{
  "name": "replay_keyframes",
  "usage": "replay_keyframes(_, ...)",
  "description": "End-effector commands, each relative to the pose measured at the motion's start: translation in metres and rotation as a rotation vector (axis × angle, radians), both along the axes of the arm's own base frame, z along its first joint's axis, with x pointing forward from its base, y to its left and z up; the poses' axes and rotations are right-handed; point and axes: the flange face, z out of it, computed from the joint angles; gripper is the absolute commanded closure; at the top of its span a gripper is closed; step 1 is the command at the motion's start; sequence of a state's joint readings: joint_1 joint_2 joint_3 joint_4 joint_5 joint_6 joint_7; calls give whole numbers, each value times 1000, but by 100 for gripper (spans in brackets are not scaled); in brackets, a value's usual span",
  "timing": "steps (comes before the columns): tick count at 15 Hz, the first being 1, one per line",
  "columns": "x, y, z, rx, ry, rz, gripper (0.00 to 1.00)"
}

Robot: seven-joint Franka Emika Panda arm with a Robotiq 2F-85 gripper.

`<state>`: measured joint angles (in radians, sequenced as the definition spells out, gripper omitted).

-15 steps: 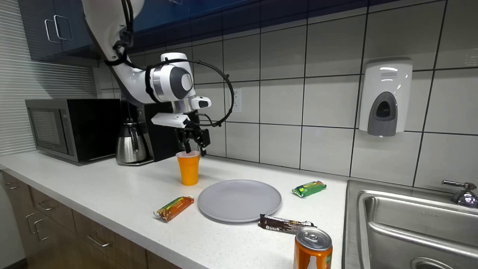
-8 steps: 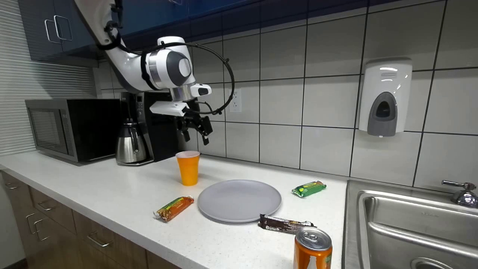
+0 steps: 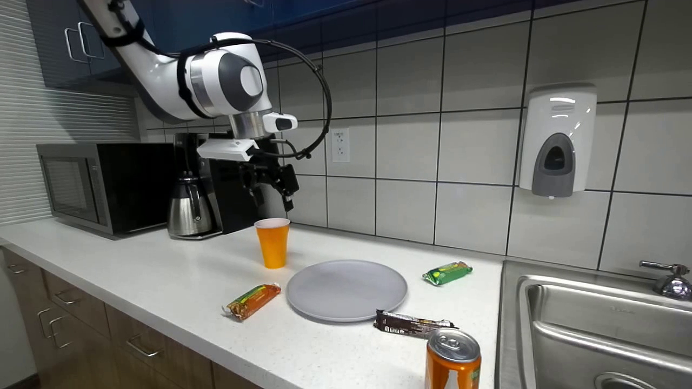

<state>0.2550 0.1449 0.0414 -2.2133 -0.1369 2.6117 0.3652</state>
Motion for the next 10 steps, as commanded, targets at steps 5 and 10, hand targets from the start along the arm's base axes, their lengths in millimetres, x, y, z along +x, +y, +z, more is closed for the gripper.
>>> replay_keyframes(5, -64, -28, -15, -4, 120, -32, 0)
replay_keyframes(10, -84, -34, -39, -4, 188, -44, 0)
